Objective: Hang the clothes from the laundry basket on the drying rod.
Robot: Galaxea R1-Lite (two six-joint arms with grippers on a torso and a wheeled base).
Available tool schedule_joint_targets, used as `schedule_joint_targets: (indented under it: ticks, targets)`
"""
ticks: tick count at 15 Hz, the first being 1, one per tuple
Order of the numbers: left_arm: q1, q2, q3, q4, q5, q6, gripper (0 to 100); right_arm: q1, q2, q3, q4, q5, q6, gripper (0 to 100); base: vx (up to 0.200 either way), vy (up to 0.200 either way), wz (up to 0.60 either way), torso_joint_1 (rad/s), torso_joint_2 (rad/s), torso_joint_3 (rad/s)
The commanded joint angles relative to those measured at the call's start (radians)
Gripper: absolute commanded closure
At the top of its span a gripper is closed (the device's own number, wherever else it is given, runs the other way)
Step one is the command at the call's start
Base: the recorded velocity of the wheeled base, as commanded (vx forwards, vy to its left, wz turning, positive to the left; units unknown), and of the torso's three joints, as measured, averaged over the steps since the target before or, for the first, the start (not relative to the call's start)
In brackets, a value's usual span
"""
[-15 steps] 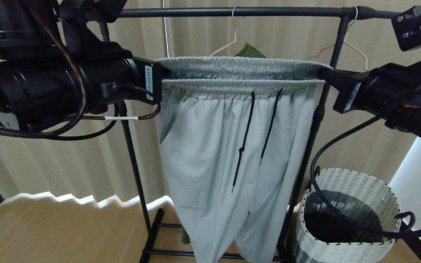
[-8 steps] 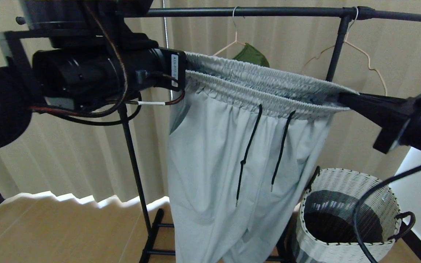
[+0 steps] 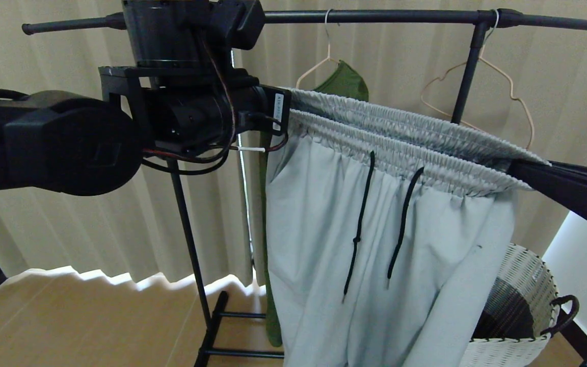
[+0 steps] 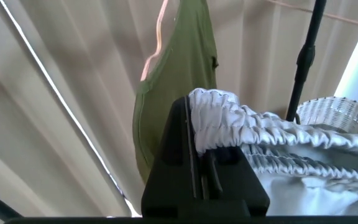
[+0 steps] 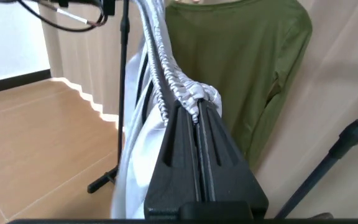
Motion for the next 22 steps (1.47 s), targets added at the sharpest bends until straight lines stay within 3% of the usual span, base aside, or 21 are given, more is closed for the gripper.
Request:
schedule_joint_targets:
  ticks: [1,6,9,14,18,22]
  targets:
    - [0.0,-0.007,0.011,0.002,0.002,0.0,100,0.0,0.01,-0.002,-0.009,-0.003,0.0,100,0.0,0.0,0.0,0.0,0.0,0.0]
    - [0.005,-0.2,0.141,0.051,0.002,0.002,100,-0.078,0.134,-0.079,-0.035,0.0,0.007,100,0.0,0.0,0.0,0.0,0.0,0.0]
    - [0.003,-0.343,0.288,0.053,-0.008,0.01,100,-0.126,0.26,-0.142,-0.126,0.007,0.007,100,0.0,0.0,0.0,0.0,0.0,0.0]
    - [-0.003,-0.539,0.494,0.053,-0.058,0.056,100,-0.173,0.454,-0.315,-0.161,0.01,0.015,100,0.0,0.0,0.0,0.0,0.0,0.0]
    - [-0.073,-0.623,0.569,0.053,-0.087,0.065,100,-0.173,0.55,-0.407,-0.161,0.01,0.023,100,0.0,0.0,0.0,0.0,0.0,0.0]
    - [-0.122,-0.634,0.577,0.05,-0.086,0.1,100,-0.172,0.575,-0.429,-0.162,0.008,0.021,100,0.0,0.0,0.0,0.0,0.0,0.0]
